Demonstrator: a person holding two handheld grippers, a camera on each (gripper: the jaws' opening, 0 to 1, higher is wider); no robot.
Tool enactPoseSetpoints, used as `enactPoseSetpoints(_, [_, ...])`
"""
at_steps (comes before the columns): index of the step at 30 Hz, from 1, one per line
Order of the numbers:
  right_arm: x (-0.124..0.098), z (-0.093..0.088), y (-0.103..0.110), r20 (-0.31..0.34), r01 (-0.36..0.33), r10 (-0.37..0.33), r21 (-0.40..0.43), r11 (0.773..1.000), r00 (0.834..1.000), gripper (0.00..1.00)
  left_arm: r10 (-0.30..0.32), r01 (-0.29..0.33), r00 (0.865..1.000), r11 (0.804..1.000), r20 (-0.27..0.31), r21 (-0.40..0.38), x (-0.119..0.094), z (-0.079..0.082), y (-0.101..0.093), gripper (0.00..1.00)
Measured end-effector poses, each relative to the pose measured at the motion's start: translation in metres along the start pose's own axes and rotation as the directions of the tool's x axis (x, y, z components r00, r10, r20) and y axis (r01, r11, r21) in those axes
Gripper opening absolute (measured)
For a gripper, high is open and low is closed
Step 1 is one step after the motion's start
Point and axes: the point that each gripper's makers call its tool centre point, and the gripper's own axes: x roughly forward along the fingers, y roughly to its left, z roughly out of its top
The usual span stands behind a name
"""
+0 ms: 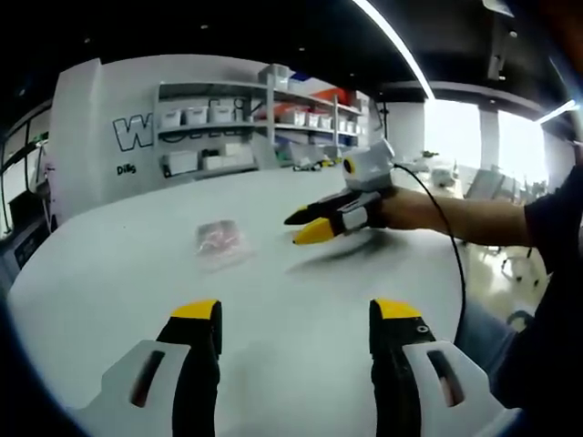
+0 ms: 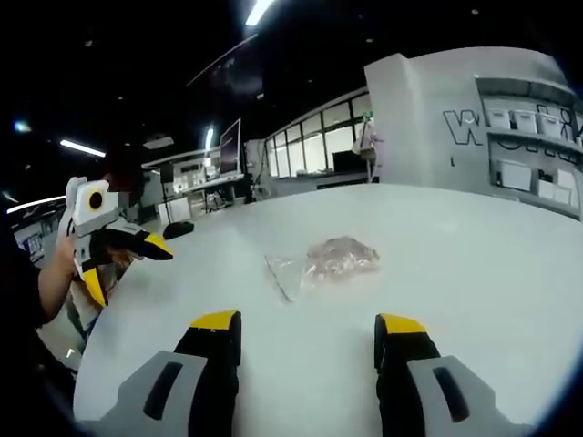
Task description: Open the resealable bag by pulling the two sides of the seal apart until the entire bag opening is separated and visibly accessible.
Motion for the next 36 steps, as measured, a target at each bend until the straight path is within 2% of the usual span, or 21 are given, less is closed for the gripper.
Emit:
enactPoseSetpoints(25, [0.014,0.007,-0.005,0.031,-0.003,0.003,-0.008,1.000,1.000,0.54,0.004,-0.004,1.000,1.000,0.002,0.001,0.003,-0.001,0.003,0.64])
enactPoseSetpoints(27, [0.012,0.010,-0.002,0.050,-0.003,0.004,-0.009,1.000,0.999,0.54,0.004,-0.004,1.000,1.000,0.004,0.001,0.004,-0.001,0.003,0.64])
enactPoseSetpoints(36, [0.010,0.005,0.005,0.048,-0.001,0.002,-0.023,1.000,0.999,0.54,0.012,-0.012,1.000,1.000,0.006,-0.002,0.007,-0.001,0.009,0.64])
